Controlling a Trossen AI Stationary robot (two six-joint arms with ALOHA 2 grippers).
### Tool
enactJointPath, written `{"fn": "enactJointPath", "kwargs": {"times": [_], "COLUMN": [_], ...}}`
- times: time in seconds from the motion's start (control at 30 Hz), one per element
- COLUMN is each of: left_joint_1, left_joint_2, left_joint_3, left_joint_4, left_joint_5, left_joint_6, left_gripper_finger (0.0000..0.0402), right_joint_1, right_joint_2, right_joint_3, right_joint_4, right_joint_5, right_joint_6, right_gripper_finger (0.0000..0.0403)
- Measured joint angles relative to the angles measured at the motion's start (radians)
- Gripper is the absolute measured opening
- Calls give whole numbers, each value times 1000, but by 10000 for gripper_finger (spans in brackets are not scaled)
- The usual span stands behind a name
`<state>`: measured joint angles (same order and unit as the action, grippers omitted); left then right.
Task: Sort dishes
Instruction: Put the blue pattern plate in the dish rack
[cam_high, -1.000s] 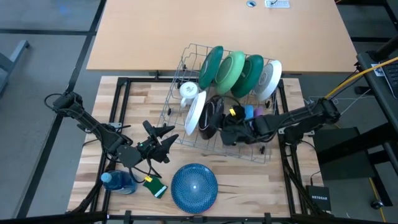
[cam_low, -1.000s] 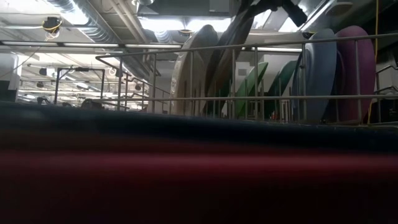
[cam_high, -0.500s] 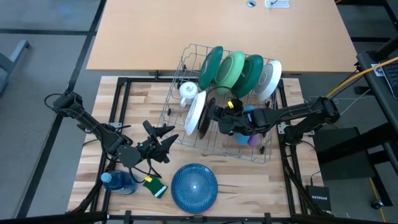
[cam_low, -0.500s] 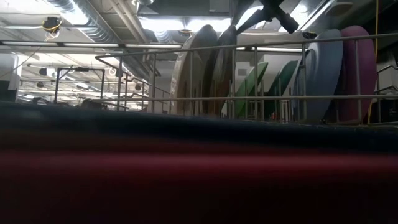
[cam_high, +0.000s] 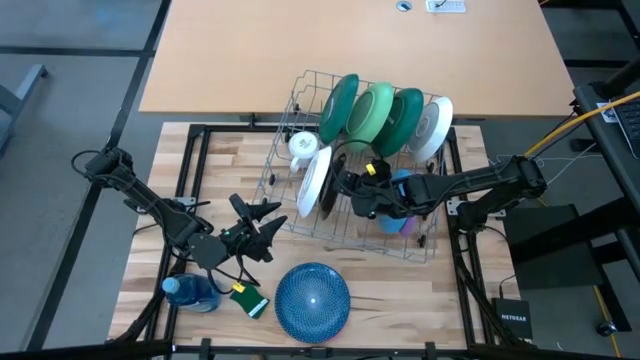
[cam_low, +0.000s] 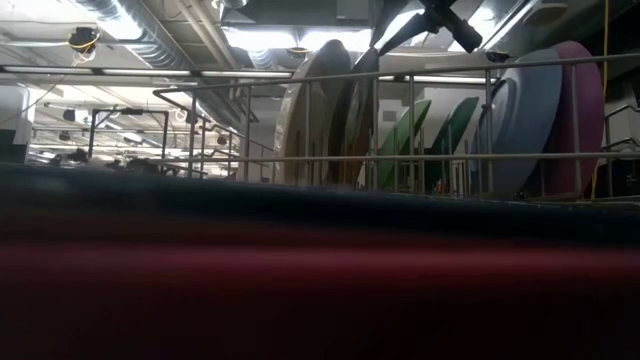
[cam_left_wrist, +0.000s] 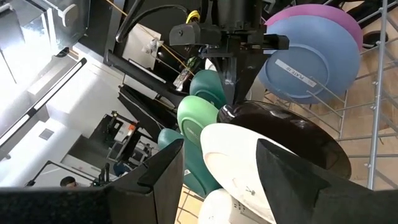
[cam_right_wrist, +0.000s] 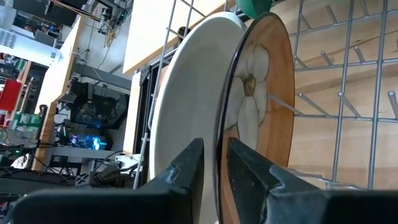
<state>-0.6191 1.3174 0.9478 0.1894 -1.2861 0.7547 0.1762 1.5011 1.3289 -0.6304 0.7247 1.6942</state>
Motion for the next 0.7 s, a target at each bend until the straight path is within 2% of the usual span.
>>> {"fn": "enactJointPath", "kwargs": {"times": [0.23,0.43,0.6,0.7], "left_joint_1": [0,-1,-11,-26], "left_joint_2": [0,0,0,0], "left_joint_3": [0,0,0,0], "left_joint_4": [0,-32,-142,-221], "left_joint_5": [0,0,32,144], "left_joint_6": [-5,-77,-260,-418], "left_gripper_finger": [186,186,186,186], "right_joint_1": [41,136,252,330], "right_joint_2": [-17,-60,-70,-57], "right_joint_3": [0,0,0,0], "right_joint_4": [-4,-4,0,2], "right_joint_5": [11,116,156,146], "right_joint_6": [-45,-53,-54,-54], "right_gripper_finger": [74,74,74,74]}}
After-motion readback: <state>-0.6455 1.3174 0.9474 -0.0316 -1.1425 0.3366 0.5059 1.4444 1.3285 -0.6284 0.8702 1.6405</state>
